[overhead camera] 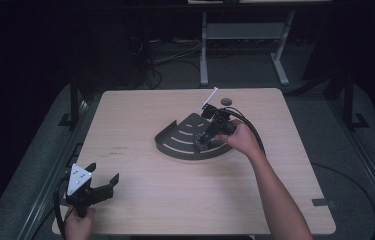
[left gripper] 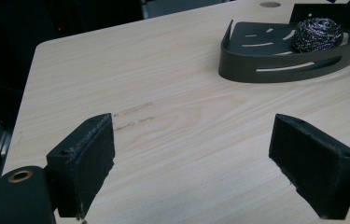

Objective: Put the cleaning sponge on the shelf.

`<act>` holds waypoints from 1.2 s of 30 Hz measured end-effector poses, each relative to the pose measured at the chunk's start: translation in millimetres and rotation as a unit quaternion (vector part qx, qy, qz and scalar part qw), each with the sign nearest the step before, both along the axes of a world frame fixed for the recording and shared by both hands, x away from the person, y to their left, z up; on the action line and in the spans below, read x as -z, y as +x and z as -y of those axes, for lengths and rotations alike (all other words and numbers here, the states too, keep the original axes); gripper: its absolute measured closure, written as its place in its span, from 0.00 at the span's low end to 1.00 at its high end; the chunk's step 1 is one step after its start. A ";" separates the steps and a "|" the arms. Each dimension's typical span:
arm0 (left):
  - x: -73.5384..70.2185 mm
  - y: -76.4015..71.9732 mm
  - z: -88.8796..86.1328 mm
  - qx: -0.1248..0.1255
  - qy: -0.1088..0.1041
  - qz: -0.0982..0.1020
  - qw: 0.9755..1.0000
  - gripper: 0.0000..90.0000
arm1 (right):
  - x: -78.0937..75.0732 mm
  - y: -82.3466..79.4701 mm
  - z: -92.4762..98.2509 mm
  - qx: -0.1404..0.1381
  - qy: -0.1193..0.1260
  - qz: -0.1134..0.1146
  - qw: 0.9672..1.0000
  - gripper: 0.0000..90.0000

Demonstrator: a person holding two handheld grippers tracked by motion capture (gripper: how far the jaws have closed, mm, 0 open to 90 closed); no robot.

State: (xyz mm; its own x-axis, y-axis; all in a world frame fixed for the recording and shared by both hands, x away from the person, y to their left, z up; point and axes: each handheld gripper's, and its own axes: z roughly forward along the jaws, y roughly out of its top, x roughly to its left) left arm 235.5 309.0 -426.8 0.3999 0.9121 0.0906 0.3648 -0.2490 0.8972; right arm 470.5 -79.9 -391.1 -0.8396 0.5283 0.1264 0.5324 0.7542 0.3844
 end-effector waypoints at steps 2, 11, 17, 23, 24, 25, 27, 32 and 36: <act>0.1 0.0 0.1 0.000 0.001 -0.001 1.000 0.15 | -1.5 -1.5 0.7 0.000 0.000 0.001 1.000 0.21; -0.1 -0.1 0.3 0.002 0.001 0.000 1.000 0.15 | -8.0 -7.2 5.9 -0.002 -0.001 0.007 1.000 0.21; 0.1 -0.2 0.5 0.002 0.001 -0.001 1.000 0.15 | -6.4 -11.8 12.8 0.001 -0.009 0.003 1.000 0.21; 0.3 -0.1 1.5 0.003 0.002 -0.001 1.000 0.15 | -5.4 -16.0 24.8 0.005 -0.001 0.004 1.000 0.21; 0.3 0.0 1.7 0.003 0.003 -0.001 1.000 0.15 | -5.1 -16.8 26.5 0.007 0.001 0.001 1.000 0.21; 0.5 0.1 1.9 0.004 0.004 -0.001 1.000 0.15 | -5.2 -17.8 27.7 0.008 0.002 -0.002 1.000 0.21; 0.7 0.1 2.2 0.004 0.005 -0.002 1.000 0.15 | -6.0 -20.4 29.3 0.007 0.001 0.002 1.000 0.21; 0.4 -0.3 2.5 0.005 0.005 -0.001 1.000 0.15 | -6.5 -25.0 33.4 0.006 0.002 0.004 1.000 0.21; 0.7 0.0 2.6 0.007 0.007 -0.003 1.000 0.15 | -7.7 -28.8 36.7 0.005 0.006 0.007 1.000 0.21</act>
State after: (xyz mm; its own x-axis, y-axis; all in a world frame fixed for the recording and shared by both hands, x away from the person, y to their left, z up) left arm 235.5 306.4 -427.5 0.4124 0.9053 0.1013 0.3674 -0.2671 0.8909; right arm 441.7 -116.6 -383.4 -0.8361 0.5349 0.1217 0.5343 0.7439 0.4014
